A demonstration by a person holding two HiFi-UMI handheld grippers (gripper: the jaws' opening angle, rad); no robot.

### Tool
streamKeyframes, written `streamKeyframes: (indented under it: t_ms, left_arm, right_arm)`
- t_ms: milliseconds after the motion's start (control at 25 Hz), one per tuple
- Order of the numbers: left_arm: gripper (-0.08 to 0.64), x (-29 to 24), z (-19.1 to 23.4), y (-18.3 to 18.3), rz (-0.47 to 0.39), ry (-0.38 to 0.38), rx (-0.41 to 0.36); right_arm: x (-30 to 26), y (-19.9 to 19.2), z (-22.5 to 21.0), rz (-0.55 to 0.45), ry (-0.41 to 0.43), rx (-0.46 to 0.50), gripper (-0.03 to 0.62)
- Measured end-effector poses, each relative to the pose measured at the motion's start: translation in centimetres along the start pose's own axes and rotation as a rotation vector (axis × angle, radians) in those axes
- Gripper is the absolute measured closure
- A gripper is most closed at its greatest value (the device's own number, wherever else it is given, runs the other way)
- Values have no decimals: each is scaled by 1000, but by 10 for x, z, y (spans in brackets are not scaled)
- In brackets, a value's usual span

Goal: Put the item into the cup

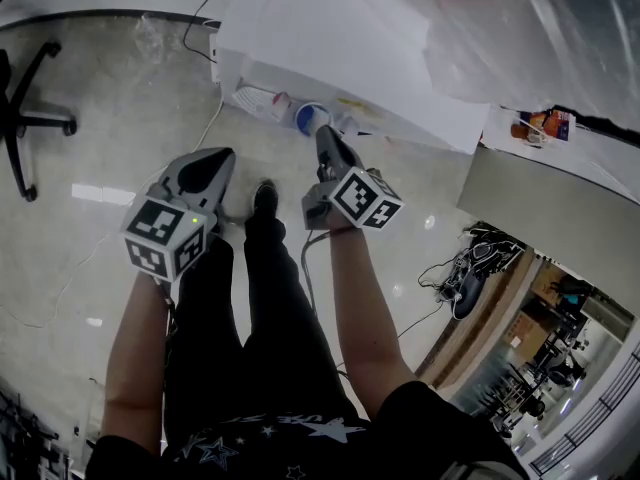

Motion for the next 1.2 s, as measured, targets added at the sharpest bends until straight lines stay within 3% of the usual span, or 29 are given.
streamKeyframes:
  t_ms: [240,600,640,680,1200]
  left_arm:
    - [554,0,0,-9,41,-8,9]
    - [554,10,4,-11,47,-3,23]
    - [554,12,4,-10,43,-3,24]
    - [554,13,4,-9,37,-2,22]
    - [554,47,-22,2,52,-36,-4]
  right_arm:
    - [-10,-6,-3,38,-33,32,591]
    - [-12,-4,-6,17,-84,29,584]
    - [-11,-6,-5,22,-86,25,529]
    - [-10,-8,-5,27,-88,19,518]
    - [53,-2,11,-44,-140,-25,518]
Point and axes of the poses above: the fingertips, and each gripper's own axes: x backward along the fingers, z to its left, y out of its top, the point moved 1 cm from there along x, backward along the fingers, and after that the axes turned 15 degrees about -y, right-handed, at the moved point
